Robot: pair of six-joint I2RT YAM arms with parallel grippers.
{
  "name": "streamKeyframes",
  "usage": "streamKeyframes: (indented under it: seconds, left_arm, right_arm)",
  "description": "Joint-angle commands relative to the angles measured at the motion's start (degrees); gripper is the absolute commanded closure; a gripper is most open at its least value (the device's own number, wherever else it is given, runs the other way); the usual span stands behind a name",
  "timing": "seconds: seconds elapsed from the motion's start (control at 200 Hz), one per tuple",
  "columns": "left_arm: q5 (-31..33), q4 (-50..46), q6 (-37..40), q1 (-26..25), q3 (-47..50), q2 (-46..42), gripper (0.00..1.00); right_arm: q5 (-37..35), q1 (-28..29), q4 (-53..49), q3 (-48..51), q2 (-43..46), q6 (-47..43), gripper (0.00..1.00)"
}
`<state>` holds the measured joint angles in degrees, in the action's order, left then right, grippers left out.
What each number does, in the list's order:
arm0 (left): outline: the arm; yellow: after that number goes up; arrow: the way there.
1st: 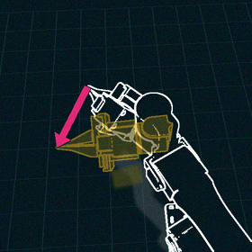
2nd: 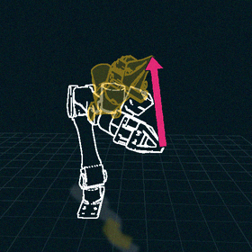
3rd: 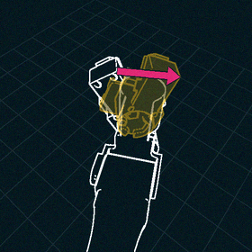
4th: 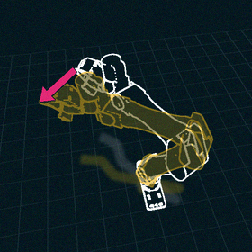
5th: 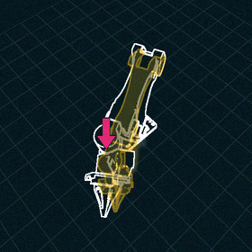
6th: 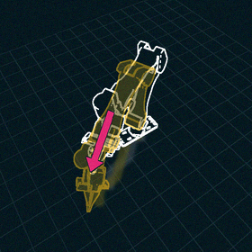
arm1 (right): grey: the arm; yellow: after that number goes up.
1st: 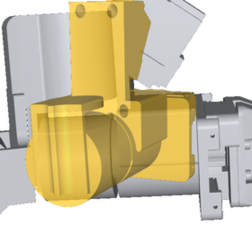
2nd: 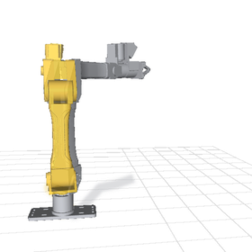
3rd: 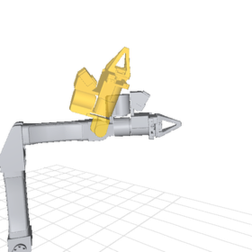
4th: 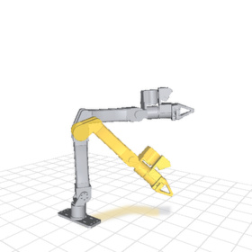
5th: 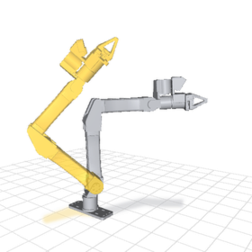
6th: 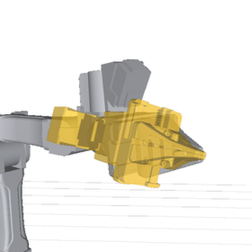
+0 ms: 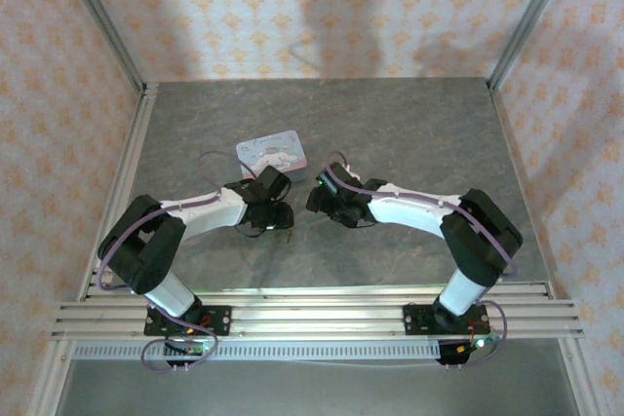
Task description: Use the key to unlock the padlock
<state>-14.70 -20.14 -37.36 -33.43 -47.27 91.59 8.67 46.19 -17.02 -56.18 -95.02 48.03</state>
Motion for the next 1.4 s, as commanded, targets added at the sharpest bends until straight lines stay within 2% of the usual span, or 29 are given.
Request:
streamKeyframes:
  seconds: [0.0, 0.32, 0.52, 1.126, 1.396]
  left_arm:
    - [-2.56, 3.25, -0.45, -2.47, -2.16, 2.07, 0.61]
    - [3.0, -4.23, 1.24, -2.69, -5.01, -2.65, 0.59]
    - [2.5, -4.52, 0.54, -2.69, -5.03, -4.02, 0.59]
    - [-0.15, -1.13, -0.58, -2.96, -3.81, 1.3, 0.62]
    - [-0.43, -0.91, -1.21, -4.44, -4.17, 3.1, 0.69]
  right_arm:
    - [-2.17, 0.21, 0.3, -0.72, -0.87, 0.4, 0.17]
    - [-2.51, 0.21, 0.75, -0.35, -1.17, 0.4, 0.17]
    - [-2.14, 0.2, 1.09, -0.78, -1.65, 0.31, 0.17]
    - [-1.9, 0.17, 1.98, 0.27, -2.28, 0.75, 0.17]
    - [-2.08, 0.19, 1.92, 0.41, -2.27, 0.75, 0.17]
